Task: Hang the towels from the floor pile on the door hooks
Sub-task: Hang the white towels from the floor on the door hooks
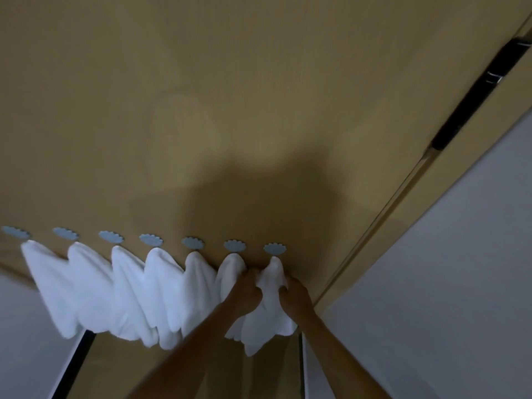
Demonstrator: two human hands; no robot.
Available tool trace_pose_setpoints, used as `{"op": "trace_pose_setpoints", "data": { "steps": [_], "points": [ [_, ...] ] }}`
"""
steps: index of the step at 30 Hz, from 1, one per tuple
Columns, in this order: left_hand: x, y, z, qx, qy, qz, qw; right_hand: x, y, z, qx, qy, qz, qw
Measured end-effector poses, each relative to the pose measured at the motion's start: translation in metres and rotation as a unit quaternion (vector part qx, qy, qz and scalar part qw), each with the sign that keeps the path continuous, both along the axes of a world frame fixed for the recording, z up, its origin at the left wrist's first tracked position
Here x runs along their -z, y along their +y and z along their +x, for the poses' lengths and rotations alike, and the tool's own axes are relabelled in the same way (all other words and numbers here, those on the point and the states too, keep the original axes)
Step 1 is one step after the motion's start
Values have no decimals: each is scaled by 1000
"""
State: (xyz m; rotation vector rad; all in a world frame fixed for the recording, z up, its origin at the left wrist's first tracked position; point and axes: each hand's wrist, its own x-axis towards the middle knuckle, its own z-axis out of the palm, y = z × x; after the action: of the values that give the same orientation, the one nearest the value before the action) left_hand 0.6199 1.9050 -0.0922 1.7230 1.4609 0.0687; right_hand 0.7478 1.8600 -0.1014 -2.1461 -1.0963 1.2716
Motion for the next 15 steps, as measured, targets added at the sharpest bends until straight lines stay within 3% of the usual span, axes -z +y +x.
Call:
{"op": "trace_pose_setpoints", "data": {
  "steps": [10, 15],
  "points": [
    [-8, -45, -28, 104, 45, -22, 993, 12, -45, -8, -11, -16, 74, 997],
    [-4, -77, -50, 104, 91, 9, 990, 64, -76, -12, 28, -62, 107, 992]
  ]
}}
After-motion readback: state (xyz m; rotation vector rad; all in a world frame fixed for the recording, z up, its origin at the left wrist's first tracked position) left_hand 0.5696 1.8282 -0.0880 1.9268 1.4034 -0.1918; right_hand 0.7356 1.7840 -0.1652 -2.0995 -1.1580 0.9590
